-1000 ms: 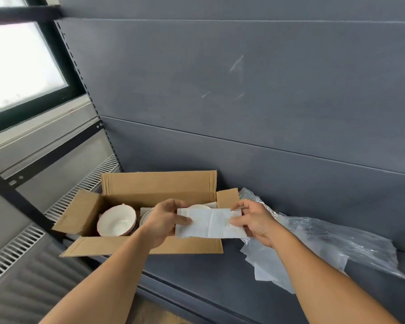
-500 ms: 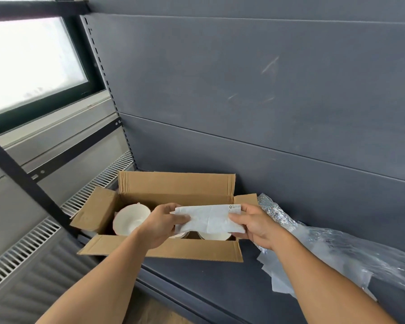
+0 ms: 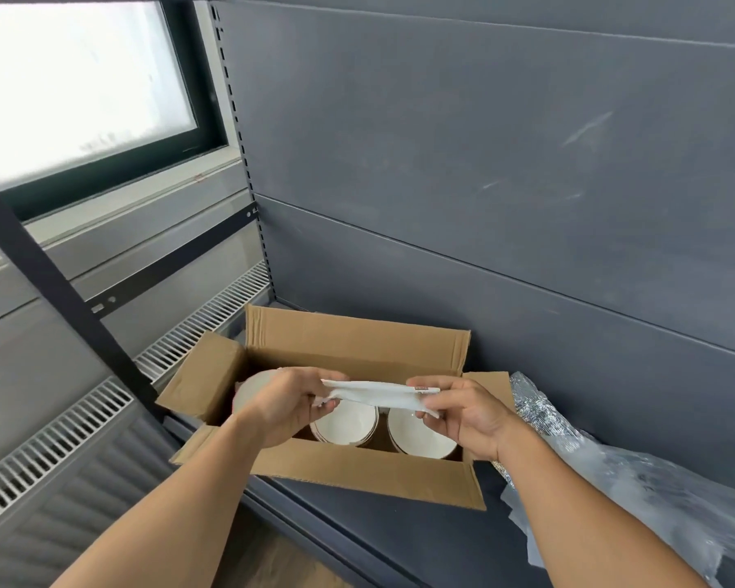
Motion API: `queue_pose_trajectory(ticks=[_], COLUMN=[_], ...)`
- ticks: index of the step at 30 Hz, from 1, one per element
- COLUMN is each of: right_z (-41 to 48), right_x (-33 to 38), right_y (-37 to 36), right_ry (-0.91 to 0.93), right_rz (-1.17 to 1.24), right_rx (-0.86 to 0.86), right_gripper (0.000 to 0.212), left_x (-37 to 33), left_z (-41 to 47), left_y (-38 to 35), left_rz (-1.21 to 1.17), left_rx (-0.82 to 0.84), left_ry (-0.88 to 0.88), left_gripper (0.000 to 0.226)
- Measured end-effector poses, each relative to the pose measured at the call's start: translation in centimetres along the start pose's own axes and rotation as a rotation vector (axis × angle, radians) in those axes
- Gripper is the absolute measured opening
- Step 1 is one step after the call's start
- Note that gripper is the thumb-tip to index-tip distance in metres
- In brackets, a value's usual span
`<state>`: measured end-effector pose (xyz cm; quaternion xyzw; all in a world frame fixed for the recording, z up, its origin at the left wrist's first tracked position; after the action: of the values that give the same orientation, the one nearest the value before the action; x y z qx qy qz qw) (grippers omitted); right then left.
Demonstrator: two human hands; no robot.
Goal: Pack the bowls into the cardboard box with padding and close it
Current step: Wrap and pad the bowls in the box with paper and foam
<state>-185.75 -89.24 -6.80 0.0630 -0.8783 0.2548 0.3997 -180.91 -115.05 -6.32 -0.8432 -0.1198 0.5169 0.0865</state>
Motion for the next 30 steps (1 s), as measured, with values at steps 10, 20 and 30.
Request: queue_pose_trajectory(ticks=[10,20,30], right_z=[6.5,14.6,21.1], right_x=[-0.1,-1.9,-4.3], right_y=[-3.8,-7.5,-10.3], right_ry=[0.124,0.315,0.375], right_rz=[-0.505,-0.894,-1.061], right_rx=[-0.201,-0.407,-0.5], right_gripper=[0.029,0.018,0.02], left_x=[0.2,-0.6,0.2], left_z=[3.7,8.3,12.1], left_y=[4.9,10.4,14.8], left_rz=[0.529,1.169,1.448], left_rx=[-0.197,-0.323,-0.416], left_ry=[-0.198,-0.442,-0.495], left_gripper=[0.025,0.02,0.015])
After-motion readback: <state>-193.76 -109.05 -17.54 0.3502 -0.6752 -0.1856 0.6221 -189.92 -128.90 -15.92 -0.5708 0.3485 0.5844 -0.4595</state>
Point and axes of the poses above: each hand's wrist, its own z-axis towards the middle knuckle, its own y-axis out of the back of the hand, x = y × z, the point moved 1 cm from there along z, towards the middle knuckle, and after that the axes turned 5 degrees about -y, right-handed, at the moved point
